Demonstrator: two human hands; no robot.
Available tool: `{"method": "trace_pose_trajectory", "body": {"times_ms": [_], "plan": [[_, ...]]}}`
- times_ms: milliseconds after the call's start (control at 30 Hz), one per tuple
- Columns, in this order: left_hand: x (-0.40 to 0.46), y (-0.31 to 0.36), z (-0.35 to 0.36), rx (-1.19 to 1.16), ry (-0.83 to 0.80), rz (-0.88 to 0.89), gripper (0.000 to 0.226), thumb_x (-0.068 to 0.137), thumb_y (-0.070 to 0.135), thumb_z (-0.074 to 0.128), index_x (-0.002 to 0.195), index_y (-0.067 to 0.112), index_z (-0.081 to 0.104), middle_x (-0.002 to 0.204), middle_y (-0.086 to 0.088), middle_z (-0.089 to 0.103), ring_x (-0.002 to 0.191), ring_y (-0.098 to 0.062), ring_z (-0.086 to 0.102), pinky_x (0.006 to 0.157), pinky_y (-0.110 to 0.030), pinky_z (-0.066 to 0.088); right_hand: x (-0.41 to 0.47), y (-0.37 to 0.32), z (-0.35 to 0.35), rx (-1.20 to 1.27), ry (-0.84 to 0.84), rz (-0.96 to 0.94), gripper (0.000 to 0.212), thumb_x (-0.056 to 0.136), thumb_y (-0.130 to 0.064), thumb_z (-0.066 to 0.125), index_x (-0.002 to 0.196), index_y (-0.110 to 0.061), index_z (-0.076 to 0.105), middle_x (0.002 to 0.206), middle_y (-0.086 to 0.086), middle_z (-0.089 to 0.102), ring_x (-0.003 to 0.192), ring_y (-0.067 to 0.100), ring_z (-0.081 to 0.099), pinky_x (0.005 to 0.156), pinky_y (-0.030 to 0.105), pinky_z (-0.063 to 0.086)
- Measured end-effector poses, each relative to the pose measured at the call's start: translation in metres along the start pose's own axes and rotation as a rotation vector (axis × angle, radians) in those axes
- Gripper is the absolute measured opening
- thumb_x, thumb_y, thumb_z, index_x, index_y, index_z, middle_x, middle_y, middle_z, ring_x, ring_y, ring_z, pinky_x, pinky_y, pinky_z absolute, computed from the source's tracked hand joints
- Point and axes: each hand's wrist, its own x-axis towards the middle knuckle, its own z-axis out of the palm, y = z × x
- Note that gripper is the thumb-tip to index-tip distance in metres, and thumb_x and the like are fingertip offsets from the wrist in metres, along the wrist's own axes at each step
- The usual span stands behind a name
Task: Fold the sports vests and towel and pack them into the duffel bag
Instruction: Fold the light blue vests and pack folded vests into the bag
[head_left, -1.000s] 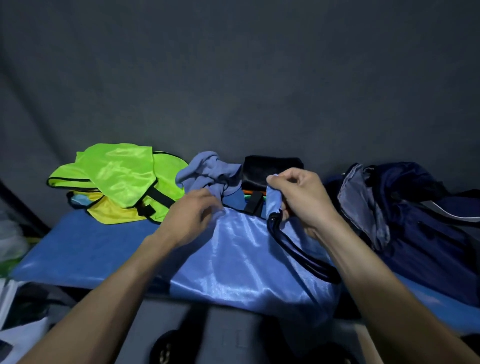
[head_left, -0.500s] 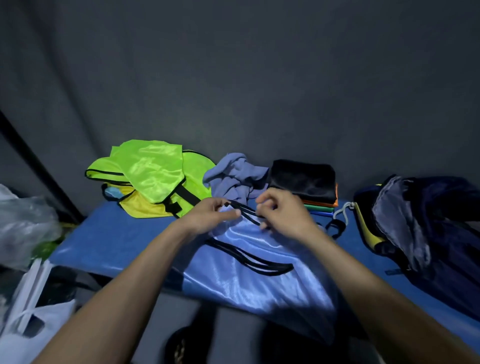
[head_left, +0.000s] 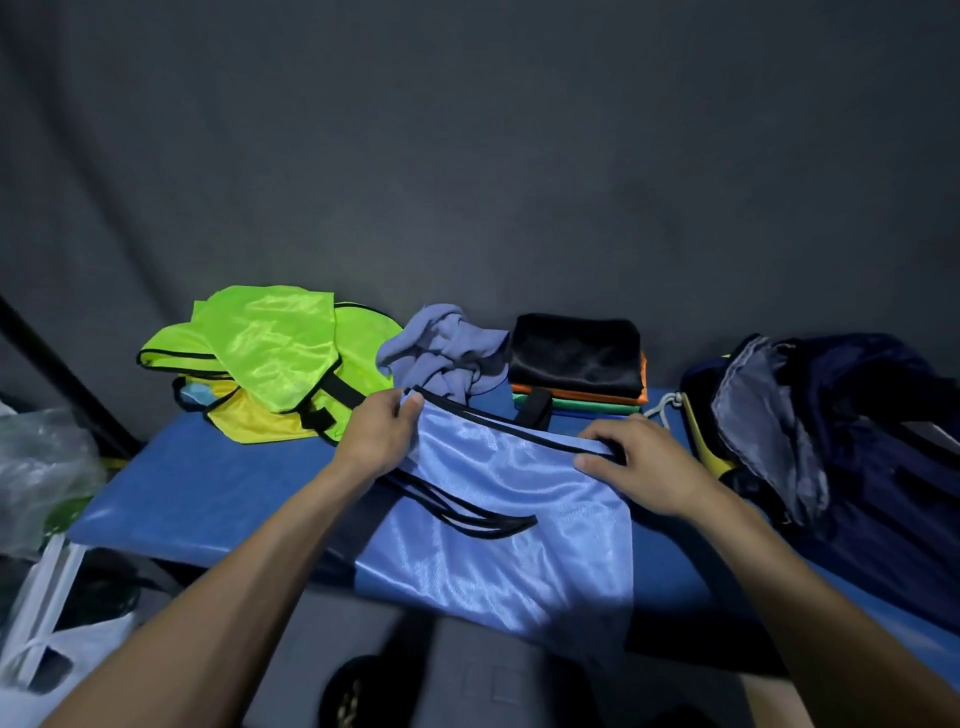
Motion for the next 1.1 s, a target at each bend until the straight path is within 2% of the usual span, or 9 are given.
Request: {"method": "trace_pose_trajectory", "body": {"times_ms": [133,400,533,600,667,767,900,1000,1100], "plan": [[0.0,0.005,-0.001,0.079,0.008,0.009,0.049,0.108,0.037,0.044,0.067,0.011,0.041,0.059,-0.009,0.047,0.056,-0.023,0.042,0.055,-0.036,0.03,-0.003,0.003,-0.006,0.071,-0.024,-0.023,0.015,0.097,-0.041,0.066,0.105,-0.032,0.074,0.094,-0.019,0.072,0.088,0.002,0.066,0.087,0.044,0.053],[0.005,0.005,-0.009,0.15,-0.004,0.029,0.05,0.108,0.038,0.046,0.066,0.014,0.031,0.06,-0.002,0.032,0.056,-0.02,0.031,0.053,-0.036,0.02,-0.007,0.01,-0.013,-0.062,0.047,-0.104,0.027,0.097,-0.032,0.068,0.122,-0.025,0.071,0.118,-0.014,0.068,0.108,0.008,0.055,0.095,0.029,0.042],[0.005,0.004,-0.009,0.141,-0.014,0.039,0.049,0.107,0.037,0.047,0.066,0.014,0.031,0.06,-0.002,0.031,0.056,-0.02,0.031,0.055,-0.036,0.02,-0.009,0.013,-0.014,-0.203,0.141,-0.098,0.016,0.086,-0.033,0.074,0.094,-0.026,0.062,0.097,-0.012,0.052,0.094,0.01,0.042,0.082,0.034,0.036],[0.006,0.003,-0.009,0.134,-0.018,0.035,0.05,0.107,0.036,0.047,0.065,0.015,0.032,0.058,-0.001,0.033,0.055,-0.02,0.032,0.054,-0.036,0.022,-0.011,0.01,-0.012,-0.299,0.132,-0.085,0.012,0.086,-0.033,0.069,0.089,-0.026,0.06,0.093,-0.011,0.048,0.091,0.012,0.04,0.078,0.031,0.03],[0.007,0.001,-0.009,0.126,-0.012,0.029,0.05,0.107,0.036,0.047,0.065,0.015,0.032,0.058,-0.001,0.034,0.054,-0.02,0.033,0.054,-0.036,0.023,-0.014,0.007,-0.01,-0.316,0.095,-0.049,0.007,0.088,-0.031,0.064,0.091,-0.025,0.06,0.093,-0.009,0.05,0.09,0.016,0.047,0.074,0.033,0.038],[0.01,-0.003,-0.007,0.099,-0.009,0.021,0.05,0.107,0.038,0.047,0.065,0.014,0.035,0.058,-0.005,0.039,0.056,-0.023,0.039,0.056,-0.036,0.027,-0.018,0.011,-0.008,-0.245,0.059,0.032,0.001,0.091,-0.025,0.061,0.091,-0.025,0.06,0.095,-0.008,0.054,0.086,0.018,0.055,0.076,0.04,0.051],[0.013,-0.01,-0.004,0.073,-0.002,0.01,0.051,0.107,0.042,0.046,0.066,0.012,0.041,0.06,-0.019,0.051,0.057,-0.025,0.047,0.06,-0.036,0.037,-0.022,0.015,-0.004,-0.091,0.12,0.089,0.006,0.092,-0.017,0.066,0.089,-0.022,0.065,0.089,-0.009,0.06,0.078,0.013,0.058,0.076,0.035,0.052],[0.016,-0.016,-0.005,0.05,-0.004,0.002,0.053,0.106,0.045,0.045,0.067,0.01,0.045,0.06,-0.019,0.053,0.055,-0.025,0.048,0.06,-0.04,0.042,-0.024,0.009,-0.001,0.034,0.203,0.131,0.006,0.095,-0.015,0.068,0.092,-0.02,0.069,0.08,-0.011,0.067,0.068,0.006,0.062,0.067,0.026,0.048],[0.018,-0.016,-0.004,0.05,-0.007,-0.008,0.053,0.106,0.044,0.046,0.066,0.01,0.045,0.057,-0.014,0.051,0.053,-0.024,0.048,0.058,-0.044,0.046,-0.024,0.007,0.0,0.267,0.238,0.204,0.009,0.096,-0.012,0.068,0.091,-0.019,0.068,0.071,-0.002,0.07,0.054,0.01,0.067,0.055,0.022,0.048]]}}
